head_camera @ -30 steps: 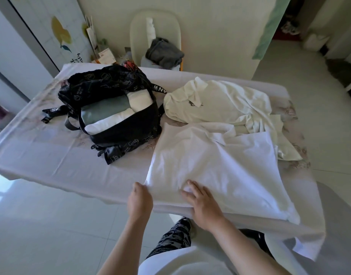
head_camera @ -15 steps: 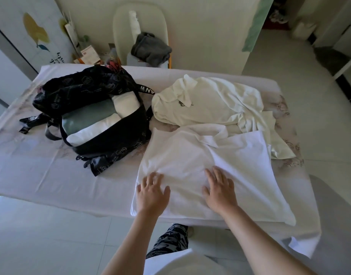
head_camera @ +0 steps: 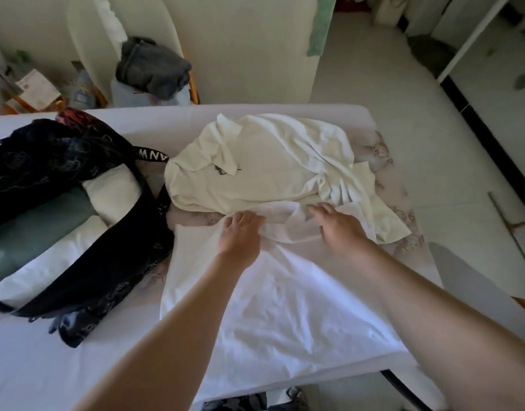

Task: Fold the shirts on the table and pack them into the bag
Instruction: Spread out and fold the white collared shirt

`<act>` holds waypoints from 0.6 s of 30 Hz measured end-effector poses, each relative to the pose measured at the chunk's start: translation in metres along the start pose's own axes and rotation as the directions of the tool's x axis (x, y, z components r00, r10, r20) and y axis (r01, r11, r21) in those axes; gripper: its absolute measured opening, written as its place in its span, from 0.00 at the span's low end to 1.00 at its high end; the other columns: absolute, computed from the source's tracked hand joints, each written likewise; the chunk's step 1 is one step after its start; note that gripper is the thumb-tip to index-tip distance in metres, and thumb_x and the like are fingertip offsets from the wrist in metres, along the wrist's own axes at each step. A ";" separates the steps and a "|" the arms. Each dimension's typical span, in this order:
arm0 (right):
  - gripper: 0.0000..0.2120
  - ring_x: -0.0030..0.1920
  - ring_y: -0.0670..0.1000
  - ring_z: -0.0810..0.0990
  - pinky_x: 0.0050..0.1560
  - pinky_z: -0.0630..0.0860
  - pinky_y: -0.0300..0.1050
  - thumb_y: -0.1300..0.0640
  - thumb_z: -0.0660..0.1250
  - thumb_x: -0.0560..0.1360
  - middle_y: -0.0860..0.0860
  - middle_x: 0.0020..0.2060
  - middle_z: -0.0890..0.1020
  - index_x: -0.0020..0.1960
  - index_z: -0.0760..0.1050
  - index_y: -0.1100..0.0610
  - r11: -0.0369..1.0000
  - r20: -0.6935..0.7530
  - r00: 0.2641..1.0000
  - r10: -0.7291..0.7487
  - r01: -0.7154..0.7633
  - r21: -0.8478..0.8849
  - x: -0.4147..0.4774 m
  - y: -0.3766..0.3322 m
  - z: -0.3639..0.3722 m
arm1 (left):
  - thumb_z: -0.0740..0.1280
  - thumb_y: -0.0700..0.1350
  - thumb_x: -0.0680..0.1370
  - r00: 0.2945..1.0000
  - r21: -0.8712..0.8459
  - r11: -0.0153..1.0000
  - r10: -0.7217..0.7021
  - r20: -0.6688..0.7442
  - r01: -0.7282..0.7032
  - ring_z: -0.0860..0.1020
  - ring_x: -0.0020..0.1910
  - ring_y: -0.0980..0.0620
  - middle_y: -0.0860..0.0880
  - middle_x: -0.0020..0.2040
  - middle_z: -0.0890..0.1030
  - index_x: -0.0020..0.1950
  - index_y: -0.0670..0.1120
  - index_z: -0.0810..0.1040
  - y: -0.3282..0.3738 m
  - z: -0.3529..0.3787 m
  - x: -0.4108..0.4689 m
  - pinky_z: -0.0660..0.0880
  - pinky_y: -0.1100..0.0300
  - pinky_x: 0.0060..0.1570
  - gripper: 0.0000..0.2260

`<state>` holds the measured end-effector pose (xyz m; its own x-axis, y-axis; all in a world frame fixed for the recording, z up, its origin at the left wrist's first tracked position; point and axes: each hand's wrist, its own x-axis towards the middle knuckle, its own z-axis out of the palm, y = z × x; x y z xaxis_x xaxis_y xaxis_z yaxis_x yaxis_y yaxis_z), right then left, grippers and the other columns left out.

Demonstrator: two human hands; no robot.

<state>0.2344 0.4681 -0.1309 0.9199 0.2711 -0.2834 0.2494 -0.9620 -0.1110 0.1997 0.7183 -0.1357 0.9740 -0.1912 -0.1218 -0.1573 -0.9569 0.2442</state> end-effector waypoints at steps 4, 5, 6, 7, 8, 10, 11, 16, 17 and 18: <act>0.11 0.50 0.63 0.80 0.48 0.75 0.51 0.57 0.65 0.78 0.56 0.56 0.79 0.60 0.79 0.56 0.993 -0.076 0.994 -0.077 0.070 -0.094 0.016 0.024 -0.001 | 0.58 0.51 0.79 0.996 0.134 0.987 0.090 -0.008 -0.088 0.74 0.53 0.45 0.49 0.51 0.80 0.53 0.51 0.80 -0.025 0.002 0.019 0.64 0.52 0.56 0.12; 0.09 0.46 0.64 0.81 0.44 0.76 0.52 0.59 0.67 0.77 0.57 0.52 0.80 0.55 0.80 0.59 0.997 -0.144 0.987 -0.066 0.061 -0.040 0.017 0.030 -0.001 | 0.58 0.51 0.78 0.991 0.145 0.985 0.105 -0.078 -0.093 0.75 0.49 0.44 0.49 0.46 0.80 0.48 0.50 0.81 -0.029 0.002 0.022 0.64 0.51 0.53 0.13; 0.06 0.41 0.65 0.81 0.40 0.77 0.53 0.61 0.69 0.75 0.59 0.48 0.80 0.51 0.81 0.60 0.999 -0.214 0.975 -0.050 0.048 -0.012 0.019 0.036 0.000 | 0.59 0.51 0.77 0.986 0.130 0.990 0.077 -0.150 -0.058 0.76 0.46 0.43 0.49 0.42 0.80 0.45 0.49 0.81 -0.031 0.002 0.025 0.64 0.50 0.50 0.12; 0.05 0.37 0.65 0.80 0.35 0.77 0.54 0.63 0.71 0.73 0.59 0.44 0.80 0.49 0.81 0.61 0.999 -0.273 0.961 -0.032 0.034 0.001 0.020 0.042 0.001 | 0.62 0.49 0.77 0.974 0.084 0.996 0.026 -0.223 -0.007 0.76 0.43 0.42 0.48 0.40 0.79 0.43 0.48 0.81 -0.030 0.002 0.029 0.65 0.50 0.48 0.10; 0.05 0.35 0.65 0.79 0.32 0.77 0.53 0.65 0.72 0.71 0.59 0.42 0.79 0.47 0.80 0.62 1.000 -0.313 0.950 -0.008 0.009 0.003 0.021 0.046 0.002 | 0.66 0.48 0.76 0.962 0.039 0.998 -0.037 -0.271 0.049 0.76 0.43 0.42 0.48 0.40 0.79 0.42 0.48 0.81 -0.027 0.003 0.032 0.65 0.50 0.48 0.06; 0.06 0.34 0.64 0.78 0.30 0.76 0.52 0.67 0.72 0.71 0.60 0.41 0.78 0.47 0.79 0.62 0.998 -0.383 0.921 0.066 -0.060 0.029 0.020 0.047 0.006 | 0.71 0.42 0.71 0.928 -0.034 0.987 -0.159 -0.336 0.157 0.75 0.46 0.42 0.47 0.44 0.79 0.45 0.48 0.81 -0.014 0.002 0.036 0.65 0.49 0.51 0.04; 0.07 0.35 0.63 0.78 0.31 0.75 0.52 0.67 0.72 0.71 0.60 0.41 0.77 0.48 0.78 0.62 0.993 -0.433 0.894 0.116 -0.099 0.061 0.018 0.046 0.008 | 0.71 0.38 0.69 0.910 -0.064 0.978 -0.206 -0.361 0.197 0.74 0.49 0.42 0.47 0.47 0.78 0.49 0.48 0.81 -0.007 0.003 0.036 0.64 0.50 0.53 0.10; 0.10 0.37 0.63 0.76 0.37 0.74 0.53 0.71 0.69 0.72 0.60 0.42 0.76 0.50 0.78 0.60 0.962 -0.634 0.726 0.264 -0.156 0.223 0.015 0.041 0.006 | 0.66 0.36 0.71 0.882 0.027 0.949 0.301 -0.363 -0.313 0.73 0.59 0.41 0.45 0.62 0.76 0.60 0.47 0.78 0.029 0.019 0.018 0.67 0.47 0.59 0.19; 0.11 0.38 0.63 0.76 0.37 0.74 0.53 0.72 0.69 0.70 0.60 0.43 0.76 0.50 0.78 0.60 0.958 -0.644 0.712 0.281 -0.167 0.234 0.017 0.044 0.003 | 0.66 0.39 0.73 0.881 0.077 0.924 0.380 -0.281 -0.374 0.72 0.64 0.40 0.44 0.67 0.74 0.63 0.48 0.78 0.030 0.030 0.013 0.66 0.45 0.63 0.19; 0.13 0.39 0.64 0.76 0.38 0.74 0.53 0.73 0.69 0.69 0.61 0.44 0.76 0.50 0.77 0.61 0.951 -0.637 0.709 0.304 -0.184 0.249 0.020 0.047 -0.001 | 0.65 0.44 0.75 0.914 0.097 0.930 0.367 -0.170 -0.355 0.69 0.70 0.39 0.44 0.72 0.70 0.69 0.49 0.75 0.029 0.041 0.009 0.64 0.43 0.67 0.21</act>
<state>0.2649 0.4288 -0.1409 0.9204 -0.1202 0.3719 -0.0076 -0.9568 -0.2905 0.1976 0.6795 -0.1688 0.8606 -0.4891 0.1421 -0.5082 -0.8428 0.1770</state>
